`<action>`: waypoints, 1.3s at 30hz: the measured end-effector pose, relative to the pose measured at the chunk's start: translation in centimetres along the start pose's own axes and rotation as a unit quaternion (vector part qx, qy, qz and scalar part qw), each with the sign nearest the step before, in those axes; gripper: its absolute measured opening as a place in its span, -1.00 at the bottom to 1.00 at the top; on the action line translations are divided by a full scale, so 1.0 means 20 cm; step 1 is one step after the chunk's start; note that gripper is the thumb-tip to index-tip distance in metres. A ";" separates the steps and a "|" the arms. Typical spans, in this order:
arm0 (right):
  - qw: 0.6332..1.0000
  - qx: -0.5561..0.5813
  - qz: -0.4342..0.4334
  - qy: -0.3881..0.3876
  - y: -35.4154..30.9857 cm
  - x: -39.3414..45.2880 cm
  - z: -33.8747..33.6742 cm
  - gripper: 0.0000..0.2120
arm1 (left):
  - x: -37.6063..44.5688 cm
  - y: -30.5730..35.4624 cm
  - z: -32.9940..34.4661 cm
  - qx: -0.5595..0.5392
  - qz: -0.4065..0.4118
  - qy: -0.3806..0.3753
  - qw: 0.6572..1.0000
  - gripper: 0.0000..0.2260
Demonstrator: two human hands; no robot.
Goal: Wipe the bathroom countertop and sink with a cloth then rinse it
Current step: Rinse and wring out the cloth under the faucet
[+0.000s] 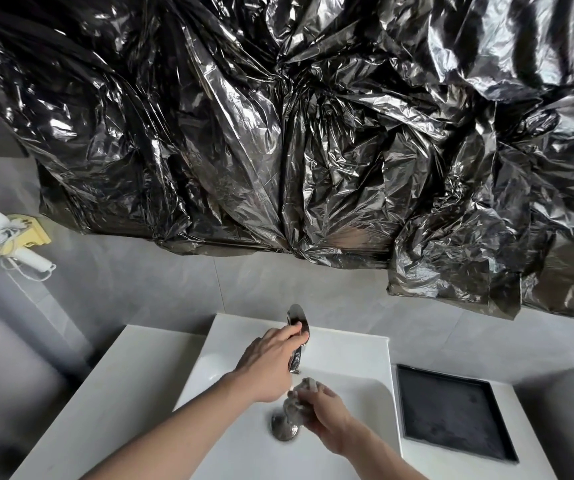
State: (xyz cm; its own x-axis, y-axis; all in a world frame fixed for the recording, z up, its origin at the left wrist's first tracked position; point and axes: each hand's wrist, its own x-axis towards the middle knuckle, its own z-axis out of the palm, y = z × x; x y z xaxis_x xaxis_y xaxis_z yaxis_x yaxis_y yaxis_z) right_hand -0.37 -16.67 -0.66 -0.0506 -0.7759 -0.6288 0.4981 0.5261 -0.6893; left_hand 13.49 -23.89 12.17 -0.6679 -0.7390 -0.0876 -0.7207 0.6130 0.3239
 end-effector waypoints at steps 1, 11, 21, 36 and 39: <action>1.000 0.011 0.000 -0.002 0.00 -0.03 -0.02 -0.89 | 0.00 0.01 -0.01 0.004 0.000 -0.001 1.000 -0.29; 0.988 -0.146 0.042 0.025 -0.08 -0.41 -0.20 -0.81 | -0.42 0.12 0.16 -0.087 0.087 0.052 0.991 -0.40; 0.931 -0.322 0.037 -0.168 -0.33 -0.70 0.06 -0.73 | -0.48 0.16 0.12 0.087 0.192 -0.002 0.977 -0.22; 0.687 -0.700 -0.187 0.058 -0.28 -0.63 0.31 -0.75 | -0.29 0.27 -0.09 0.261 0.022 -0.034 0.964 -0.77; 0.639 -0.735 -0.212 0.080 -0.26 -0.61 0.29 -0.80 | -0.30 0.28 -0.07 0.211 -0.033 -0.061 0.975 -0.81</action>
State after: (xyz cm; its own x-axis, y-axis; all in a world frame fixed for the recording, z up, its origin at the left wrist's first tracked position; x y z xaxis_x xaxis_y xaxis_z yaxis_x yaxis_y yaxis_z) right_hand 2.73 -11.97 12.81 -0.0571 -0.9735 -0.2215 -0.9356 0.1296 -0.3283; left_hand 13.72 -16.51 15.82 -0.6169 -0.7574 -0.2140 -0.7575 0.6452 -0.0995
